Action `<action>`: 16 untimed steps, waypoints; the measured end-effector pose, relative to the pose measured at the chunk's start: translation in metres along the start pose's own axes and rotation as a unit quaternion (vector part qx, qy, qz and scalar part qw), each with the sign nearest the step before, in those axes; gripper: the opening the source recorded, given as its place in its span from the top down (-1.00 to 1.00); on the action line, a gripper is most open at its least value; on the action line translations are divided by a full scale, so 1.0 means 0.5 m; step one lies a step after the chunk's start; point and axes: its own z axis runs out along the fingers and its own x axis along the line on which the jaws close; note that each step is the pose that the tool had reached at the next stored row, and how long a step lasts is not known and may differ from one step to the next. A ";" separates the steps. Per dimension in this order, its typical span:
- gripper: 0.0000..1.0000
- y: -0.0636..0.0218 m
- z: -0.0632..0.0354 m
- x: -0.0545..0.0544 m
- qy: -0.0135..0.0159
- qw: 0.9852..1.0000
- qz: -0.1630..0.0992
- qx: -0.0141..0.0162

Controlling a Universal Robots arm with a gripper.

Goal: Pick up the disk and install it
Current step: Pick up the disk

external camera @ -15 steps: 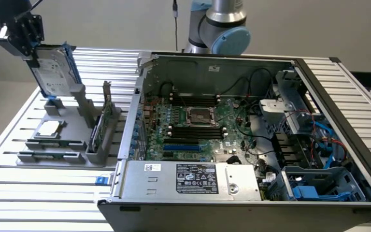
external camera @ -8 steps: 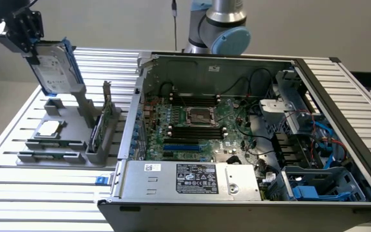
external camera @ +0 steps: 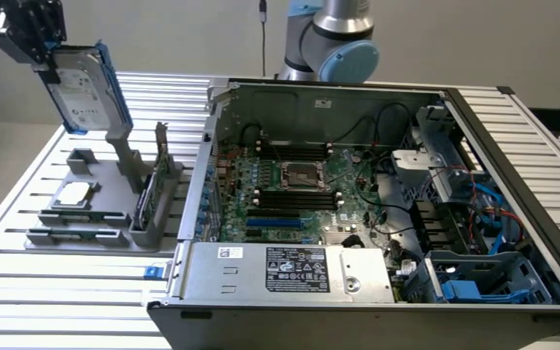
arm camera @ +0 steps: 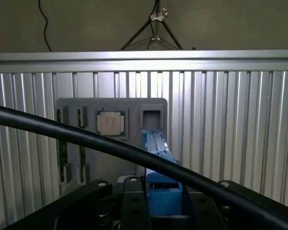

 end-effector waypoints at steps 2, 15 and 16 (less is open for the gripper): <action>0.35 -0.016 -0.016 0.001 -0.001 1.000 0.000 0.000; 0.35 -0.136 -0.125 0.021 -0.004 1.000 0.000 0.000; 0.35 -0.145 -0.134 0.023 -0.005 1.000 0.000 0.000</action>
